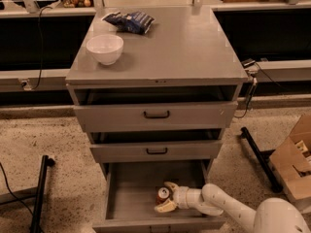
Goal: Pick coke can from bottom drawer and place on counter
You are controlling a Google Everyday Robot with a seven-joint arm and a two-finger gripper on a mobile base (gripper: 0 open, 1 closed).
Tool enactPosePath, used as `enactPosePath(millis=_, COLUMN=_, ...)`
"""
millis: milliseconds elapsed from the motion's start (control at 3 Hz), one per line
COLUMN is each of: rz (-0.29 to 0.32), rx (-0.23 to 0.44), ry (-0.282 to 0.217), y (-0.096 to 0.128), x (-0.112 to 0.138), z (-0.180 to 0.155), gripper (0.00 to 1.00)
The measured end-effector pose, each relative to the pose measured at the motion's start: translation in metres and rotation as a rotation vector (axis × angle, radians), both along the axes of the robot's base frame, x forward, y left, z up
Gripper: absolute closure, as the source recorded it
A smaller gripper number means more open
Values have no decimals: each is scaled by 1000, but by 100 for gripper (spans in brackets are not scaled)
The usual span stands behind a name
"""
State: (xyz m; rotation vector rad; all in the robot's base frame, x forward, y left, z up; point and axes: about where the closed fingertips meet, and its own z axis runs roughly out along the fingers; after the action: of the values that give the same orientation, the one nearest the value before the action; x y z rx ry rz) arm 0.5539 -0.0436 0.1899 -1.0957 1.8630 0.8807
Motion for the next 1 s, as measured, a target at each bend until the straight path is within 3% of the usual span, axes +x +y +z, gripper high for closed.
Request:
enactPosePath(millis=667, rz=-103, rx=178, ry=-3, y=-13, x=-2, z=-7, gripper=64)
enactPosePath(millis=1000, rz=-103, rx=285, ry=3, y=-22, x=10, z=23, gripper=89)
